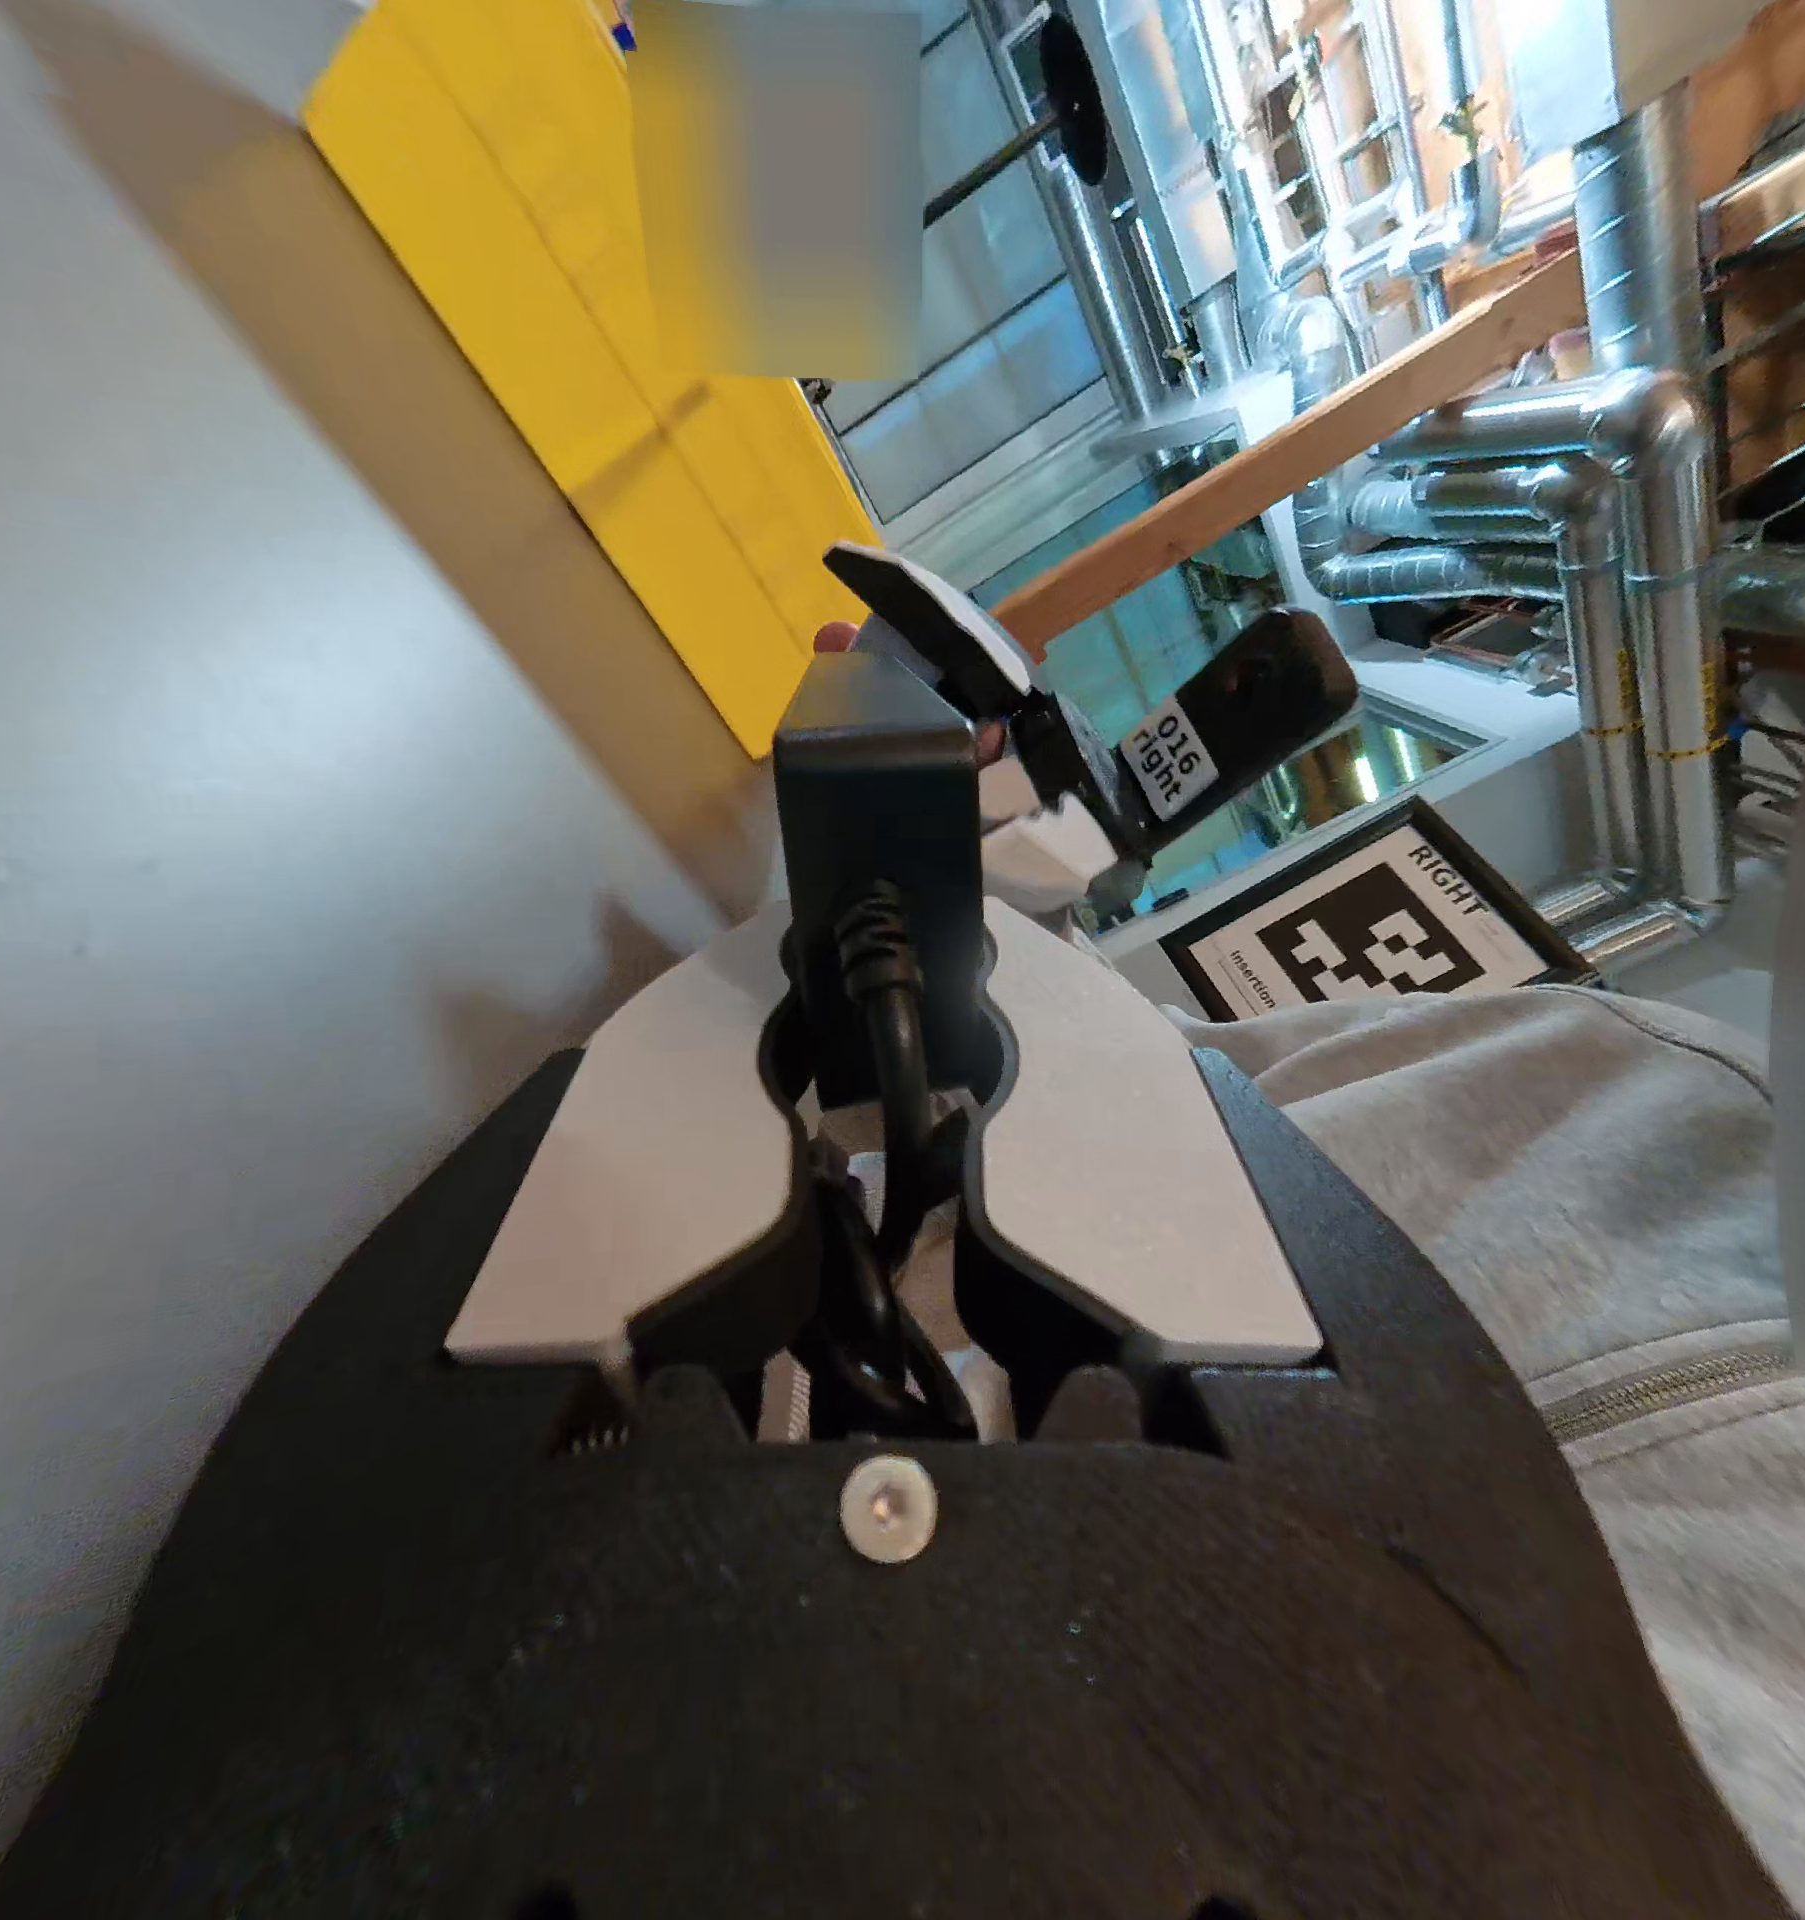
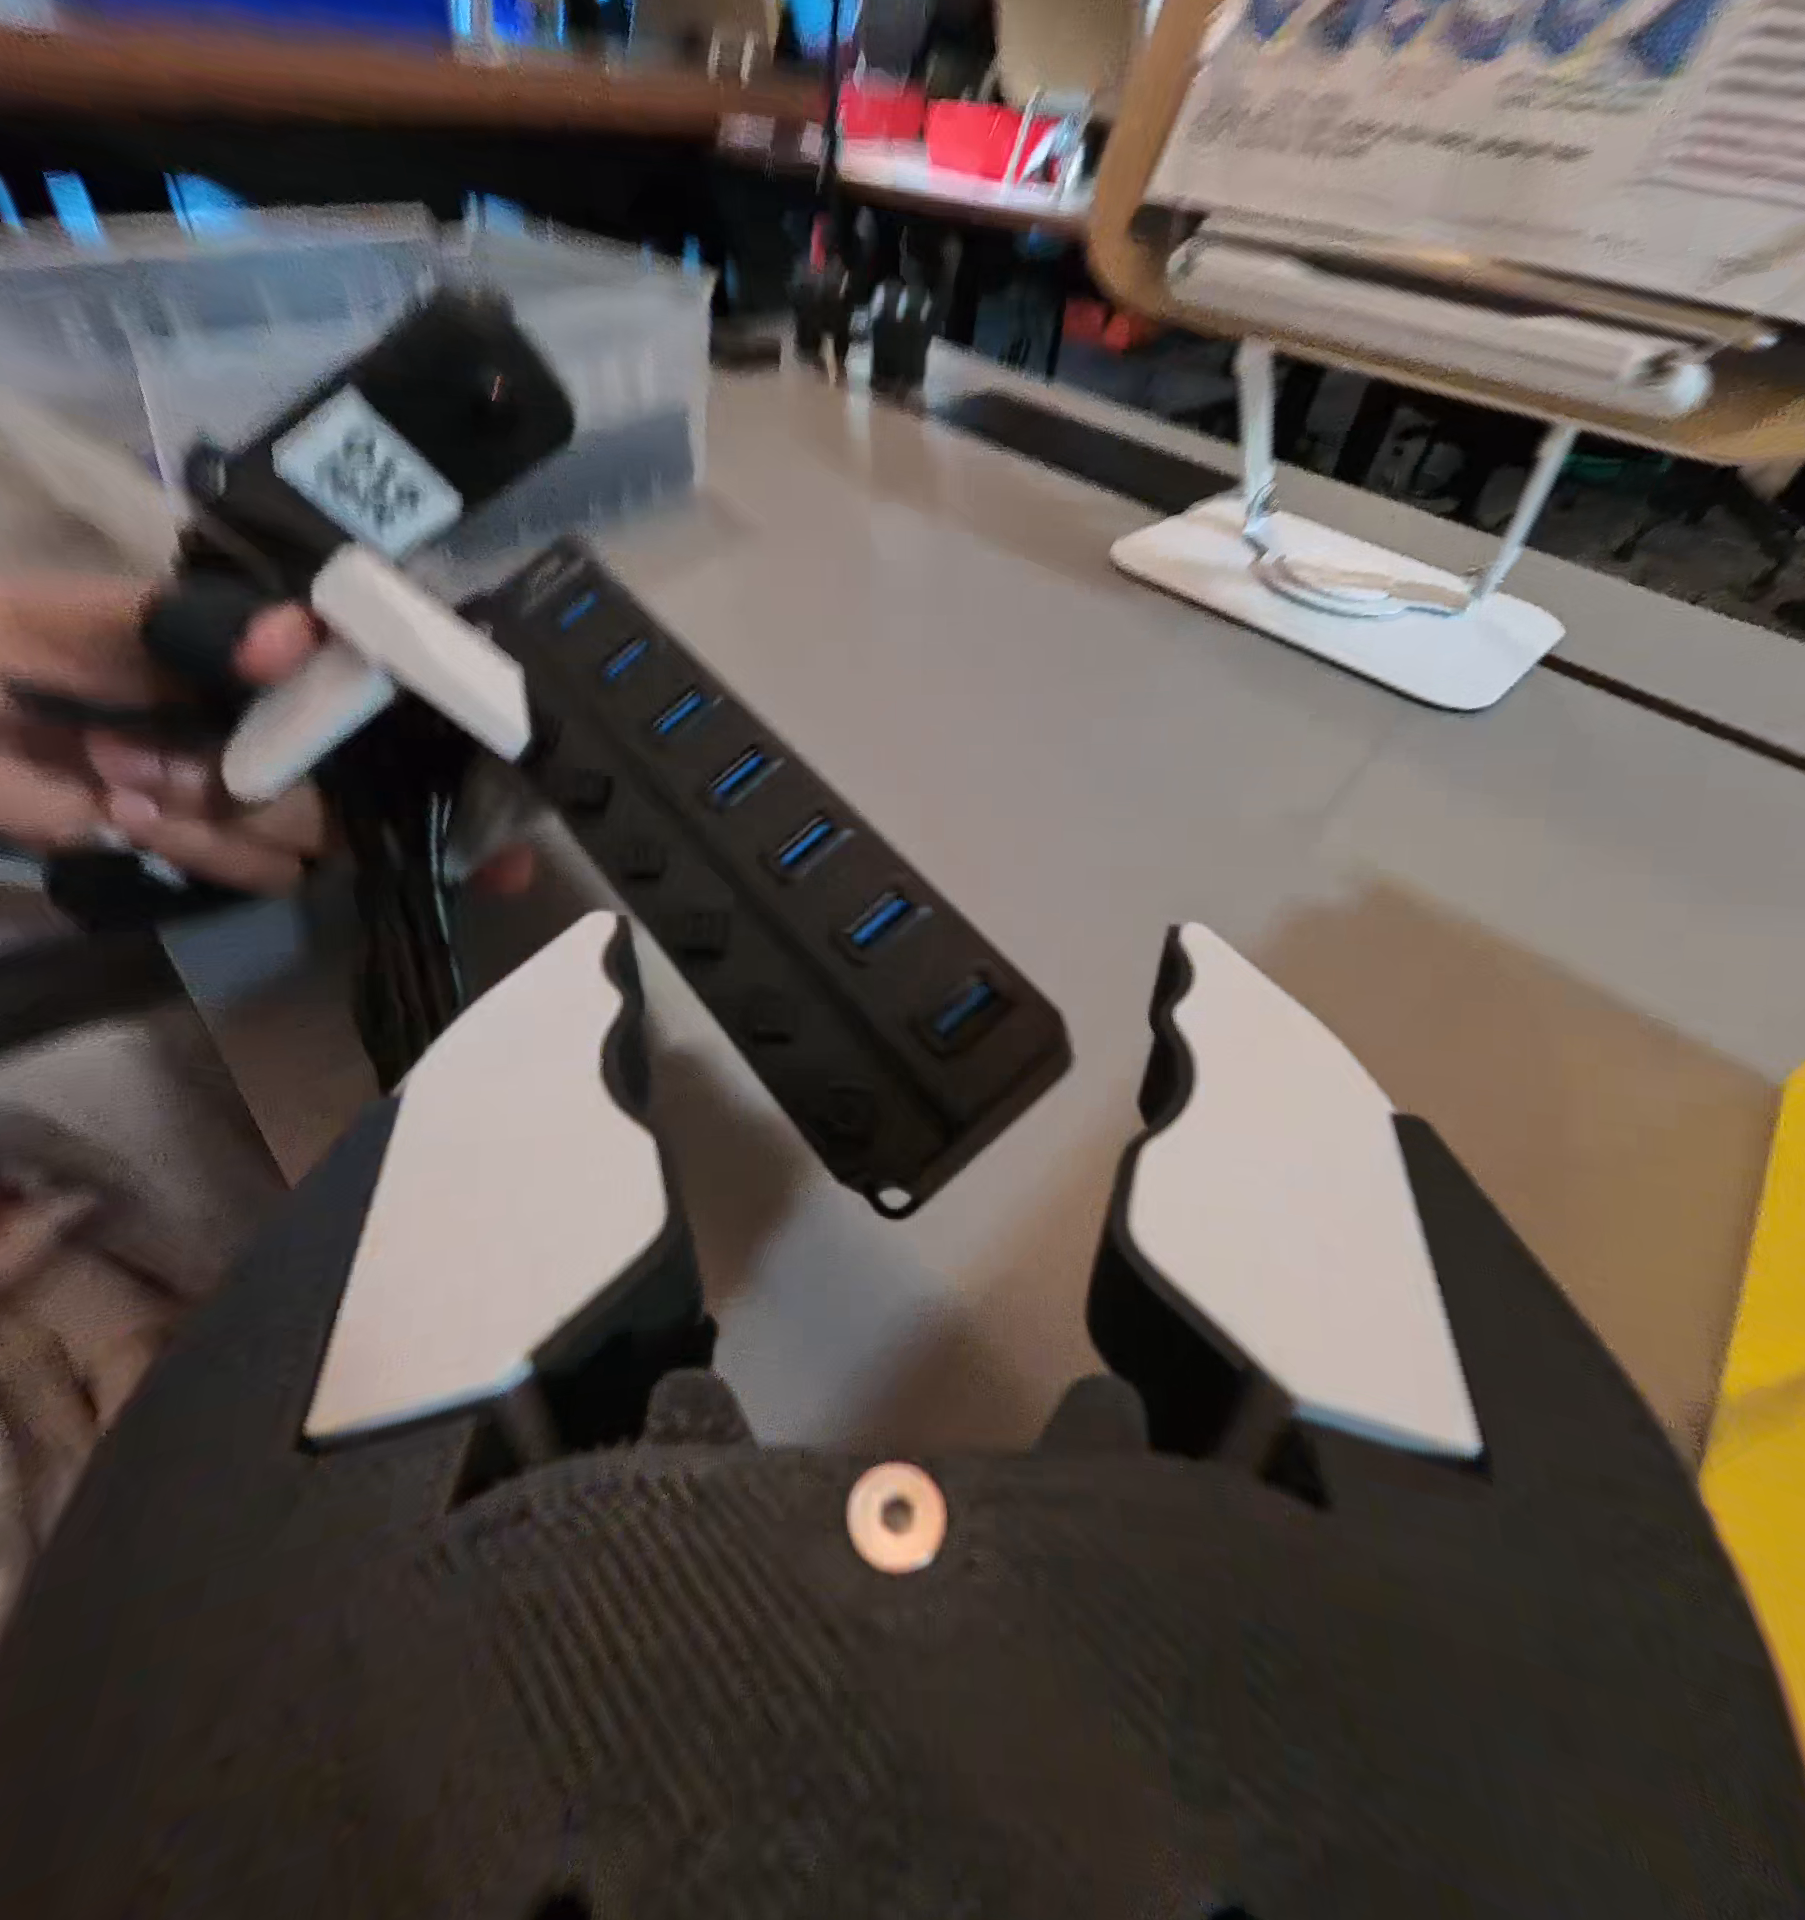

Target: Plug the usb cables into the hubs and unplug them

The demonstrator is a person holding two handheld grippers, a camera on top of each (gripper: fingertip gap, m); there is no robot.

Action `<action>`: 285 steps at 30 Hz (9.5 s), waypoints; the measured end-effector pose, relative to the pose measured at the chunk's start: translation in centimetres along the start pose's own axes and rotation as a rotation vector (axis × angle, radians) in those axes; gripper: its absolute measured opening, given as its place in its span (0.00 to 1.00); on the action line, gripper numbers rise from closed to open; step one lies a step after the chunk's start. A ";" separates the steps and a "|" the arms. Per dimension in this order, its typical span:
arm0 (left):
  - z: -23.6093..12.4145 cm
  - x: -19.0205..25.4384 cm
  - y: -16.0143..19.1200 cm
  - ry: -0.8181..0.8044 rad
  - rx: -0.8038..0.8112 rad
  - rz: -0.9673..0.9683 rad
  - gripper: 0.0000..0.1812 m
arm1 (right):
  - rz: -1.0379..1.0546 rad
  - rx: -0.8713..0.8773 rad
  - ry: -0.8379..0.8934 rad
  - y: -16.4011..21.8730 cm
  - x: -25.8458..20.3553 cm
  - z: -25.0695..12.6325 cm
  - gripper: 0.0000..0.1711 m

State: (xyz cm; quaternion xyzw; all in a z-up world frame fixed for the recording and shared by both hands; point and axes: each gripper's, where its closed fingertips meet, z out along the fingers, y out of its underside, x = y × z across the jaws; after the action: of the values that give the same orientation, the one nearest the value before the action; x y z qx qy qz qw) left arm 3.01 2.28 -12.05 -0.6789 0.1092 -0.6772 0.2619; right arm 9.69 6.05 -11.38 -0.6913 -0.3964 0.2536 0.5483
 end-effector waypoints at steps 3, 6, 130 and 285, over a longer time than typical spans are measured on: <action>0.2 -0.2 0.5 0.005 -0.019 -0.029 0.14 | -0.176 -0.116 -0.004 1.6 -1.7 1.0 0.52; 0.3 -0.2 0.9 0.006 -0.051 -0.023 0.14 | -0.344 -0.176 0.051 2.3 -1.8 1.1 0.44; -1.4 4.6 -3.6 0.208 0.344 0.230 0.41 | 0.836 0.090 -0.720 -1.9 -7.4 -0.2 0.39; -1.5 5.2 -3.6 0.225 0.329 0.258 0.30 | 0.795 0.049 -0.687 -1.2 -8.5 0.5 0.35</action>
State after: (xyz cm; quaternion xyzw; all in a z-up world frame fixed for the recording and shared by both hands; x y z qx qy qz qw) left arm 1.13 2.37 -5.80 -0.5278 0.1117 -0.7180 0.4398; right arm 4.22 -0.57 -11.06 -0.6523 -0.2546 0.6633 0.2640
